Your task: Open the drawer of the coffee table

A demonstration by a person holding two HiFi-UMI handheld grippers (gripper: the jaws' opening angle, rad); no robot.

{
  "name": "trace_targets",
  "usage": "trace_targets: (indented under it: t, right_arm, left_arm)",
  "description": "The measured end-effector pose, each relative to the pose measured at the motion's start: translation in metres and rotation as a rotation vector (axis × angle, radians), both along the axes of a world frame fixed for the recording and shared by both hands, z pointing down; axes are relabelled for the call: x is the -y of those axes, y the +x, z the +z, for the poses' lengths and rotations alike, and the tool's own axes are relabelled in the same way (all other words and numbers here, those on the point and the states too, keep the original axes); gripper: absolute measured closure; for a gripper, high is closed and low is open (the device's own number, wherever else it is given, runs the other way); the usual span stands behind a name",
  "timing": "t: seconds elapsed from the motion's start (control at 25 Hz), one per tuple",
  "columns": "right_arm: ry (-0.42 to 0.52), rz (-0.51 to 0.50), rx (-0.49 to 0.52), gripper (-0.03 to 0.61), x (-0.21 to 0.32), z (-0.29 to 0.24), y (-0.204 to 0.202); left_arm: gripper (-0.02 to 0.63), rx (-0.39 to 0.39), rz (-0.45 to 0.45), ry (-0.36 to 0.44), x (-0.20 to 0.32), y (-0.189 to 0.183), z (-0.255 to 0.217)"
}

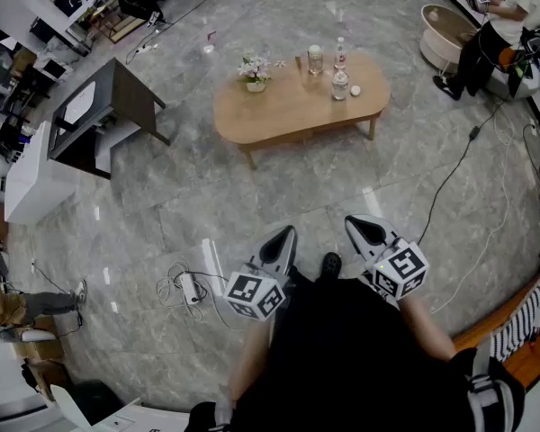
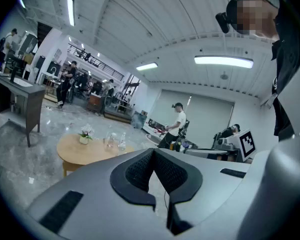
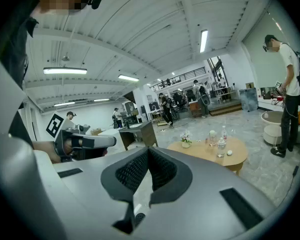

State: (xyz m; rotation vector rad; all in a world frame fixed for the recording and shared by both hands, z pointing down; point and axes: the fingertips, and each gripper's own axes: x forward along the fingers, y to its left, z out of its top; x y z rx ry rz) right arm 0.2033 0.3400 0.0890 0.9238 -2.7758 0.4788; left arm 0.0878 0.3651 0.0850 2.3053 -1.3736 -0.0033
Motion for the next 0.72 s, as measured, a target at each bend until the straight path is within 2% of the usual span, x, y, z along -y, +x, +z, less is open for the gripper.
trace_targets:
  t: [0.36,0.64,0.72]
  right_arm:
    - [0.031,0.020,-0.007,0.566,0.0054,-0.0019,0.0013]
    - [-0.025,0.041,0.064,0.566,0.0063,0.0021,0.0055]
    - [-0.032,0.027,0.057,0.566,0.0040,0.0058,0.0054]
  left_arm:
    - [0.606,0.006,0.006,-0.008,-0.0039,0.0001,0.0045]
    - [0.606,0.011,0.005,-0.013,-0.0027,0.0056,0.0042]
    - [0.606,0.014,-0.005,-0.014,-0.0043,0.0063,0.0044]
